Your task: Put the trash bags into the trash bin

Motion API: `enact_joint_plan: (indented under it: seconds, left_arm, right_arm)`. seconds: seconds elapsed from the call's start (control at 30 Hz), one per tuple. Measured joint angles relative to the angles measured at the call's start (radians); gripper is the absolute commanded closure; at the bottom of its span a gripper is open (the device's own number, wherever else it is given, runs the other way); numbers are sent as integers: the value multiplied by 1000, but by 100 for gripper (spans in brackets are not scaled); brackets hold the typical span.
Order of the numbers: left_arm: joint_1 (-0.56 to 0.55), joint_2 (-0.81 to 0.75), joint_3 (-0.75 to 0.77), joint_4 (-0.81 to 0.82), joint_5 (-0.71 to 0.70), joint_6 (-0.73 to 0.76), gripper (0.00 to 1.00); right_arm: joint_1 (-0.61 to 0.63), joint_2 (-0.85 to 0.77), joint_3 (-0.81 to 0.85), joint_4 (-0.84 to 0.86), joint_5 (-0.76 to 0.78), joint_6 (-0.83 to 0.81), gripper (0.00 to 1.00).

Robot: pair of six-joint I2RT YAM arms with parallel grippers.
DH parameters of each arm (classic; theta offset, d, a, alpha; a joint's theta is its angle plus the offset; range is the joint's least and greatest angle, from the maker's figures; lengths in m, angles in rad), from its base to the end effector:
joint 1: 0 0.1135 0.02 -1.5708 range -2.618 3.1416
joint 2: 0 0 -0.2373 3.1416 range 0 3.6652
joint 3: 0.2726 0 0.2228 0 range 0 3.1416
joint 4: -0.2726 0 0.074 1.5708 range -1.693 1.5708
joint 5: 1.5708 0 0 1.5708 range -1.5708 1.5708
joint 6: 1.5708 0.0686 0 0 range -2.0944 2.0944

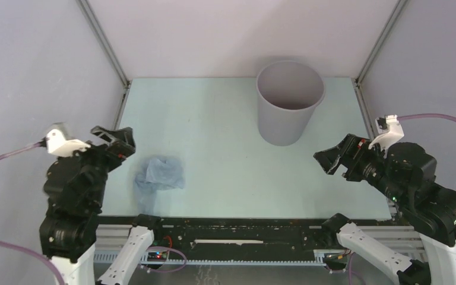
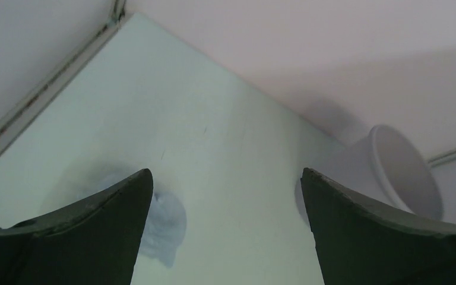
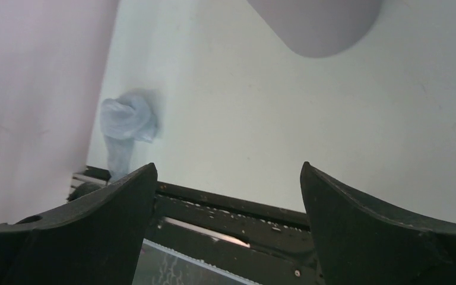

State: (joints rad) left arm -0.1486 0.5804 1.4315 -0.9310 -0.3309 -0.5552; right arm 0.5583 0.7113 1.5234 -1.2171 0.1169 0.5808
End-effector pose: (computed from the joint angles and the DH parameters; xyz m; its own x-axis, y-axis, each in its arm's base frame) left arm 0.0590 0.0137 0.4334 0.0279 -0.5082 -0.8608 -0.1948 0.8418 -0.5034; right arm 0.0678 0.0329 0.4094 -0.5182 0.3189 -0.7936 -0.1805 0.8662 0.4659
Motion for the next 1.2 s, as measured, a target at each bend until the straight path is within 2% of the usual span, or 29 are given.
enact_joint_plan:
  seconds: [0.17,0.3,0.47,0.6,0.77,0.87,1.0,1.13,1.2]
  left_arm:
    - [32,24,-150,-51,140,-41,0]
    - [9,78,-255,-83,210,-51,0]
    - [-94,225,-321,-145,181,-56,0]
    - [-129,325,-423,-176,122,-127,0]
    - [-126,320,-582,-195,47,-282,0]
    - [-84,312,-663,-148,55,-327,0]
    - [-3,339,-759,-37,110,-337,13]
    - [8,360,-771,85,177,-308,52]
    - [7,363,-771,142,218,-284,66]
  right_arm:
    - [32,1,-45,-47,62,5,0]
    - [46,6,-90,-45,73,-3,0]
    - [53,23,-129,-36,73,-18,0]
    - [54,48,-137,-20,72,-30,0]
    - [56,56,-160,4,67,-36,0]
    - [58,44,-188,14,57,-35,0]
    - [59,23,-219,16,47,-32,0]
    - [59,6,-221,16,40,-25,0]
    - [59,-4,-224,16,39,-21,0]
